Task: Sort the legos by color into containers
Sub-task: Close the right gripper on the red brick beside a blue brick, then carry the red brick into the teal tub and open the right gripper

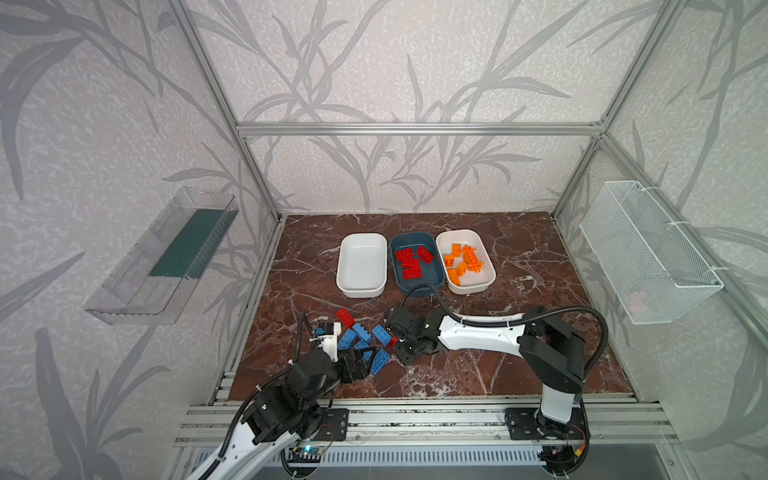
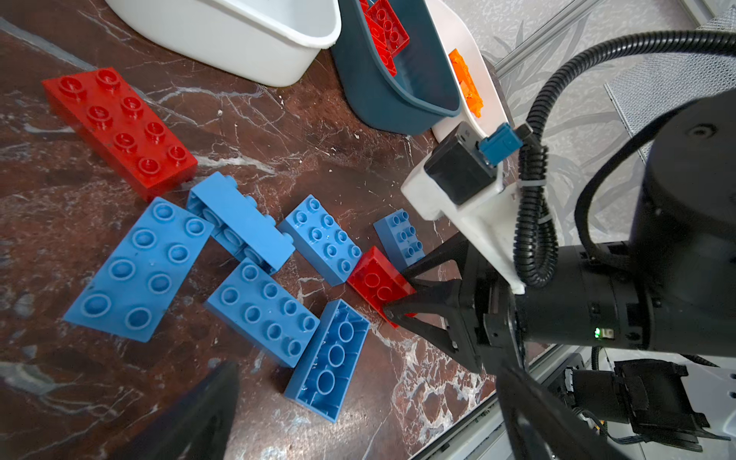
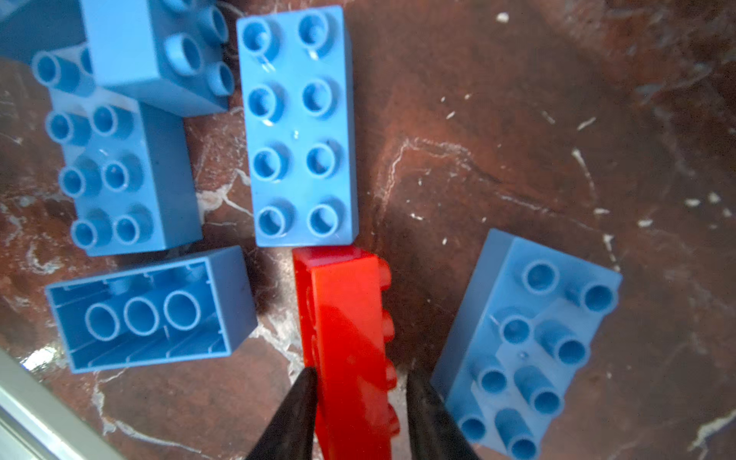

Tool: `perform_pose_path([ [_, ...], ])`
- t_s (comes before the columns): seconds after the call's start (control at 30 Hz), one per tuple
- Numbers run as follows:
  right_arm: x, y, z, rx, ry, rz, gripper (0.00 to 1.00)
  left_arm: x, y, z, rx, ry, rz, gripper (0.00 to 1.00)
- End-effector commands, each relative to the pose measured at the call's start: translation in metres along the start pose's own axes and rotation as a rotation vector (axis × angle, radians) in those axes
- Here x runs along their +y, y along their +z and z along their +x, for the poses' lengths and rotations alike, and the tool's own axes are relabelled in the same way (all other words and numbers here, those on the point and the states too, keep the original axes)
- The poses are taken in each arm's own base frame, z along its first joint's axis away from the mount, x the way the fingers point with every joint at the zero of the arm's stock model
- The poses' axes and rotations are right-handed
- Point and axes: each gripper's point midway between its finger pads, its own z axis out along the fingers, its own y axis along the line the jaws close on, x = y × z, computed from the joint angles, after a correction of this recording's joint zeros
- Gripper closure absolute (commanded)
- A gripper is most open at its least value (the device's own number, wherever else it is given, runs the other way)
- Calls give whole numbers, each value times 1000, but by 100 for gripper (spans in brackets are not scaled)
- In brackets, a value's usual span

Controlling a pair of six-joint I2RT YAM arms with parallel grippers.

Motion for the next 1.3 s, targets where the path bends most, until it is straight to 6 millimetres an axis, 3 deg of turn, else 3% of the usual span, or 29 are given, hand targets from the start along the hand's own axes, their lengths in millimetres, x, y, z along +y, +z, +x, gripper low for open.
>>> perform_pose_path([
  [0.0, 2, 1, -4, 6, -13, 18, 61, 5, 1, 0, -8, 4, -18, 1],
  [0.13, 2, 6, -3, 18, -18, 19, 61, 6, 1, 1, -5, 5, -22, 1],
  [0.33, 5, 5, -5, 20, -29, 7, 83, 7, 1, 1, -7, 5, -27, 1],
  [0.5, 6, -8, -11, -9, -33, -2, 84, 7, 1, 0, -13, 6, -28, 1],
  [0.63, -2, -32, -25, -61, -35, 14, 84, 6, 1, -3, -17, 5, -29, 1],
  [0.77, -29, -61, -50, -128, -3, 45, 84, 5, 2, -6, -18, 3, -47, 1],
  [0.83, -57, -72, -66, -163, 45, 72, 84, 3, 2, -9, -15, 5, -65, 1],
  [1.0, -107, -90, -102, -251, 114, 106, 84, -1, 9, -18, 9, 44, -128, 1],
  [1.1, -136, -93, -124, -303, 135, 116, 83, -4, 17, -26, 13, 74, -167, 1],
  [1.27, -177, -76, -160, -306, 187, 122, 83, -8, 27, -47, -18, 122, -245, 1],
])
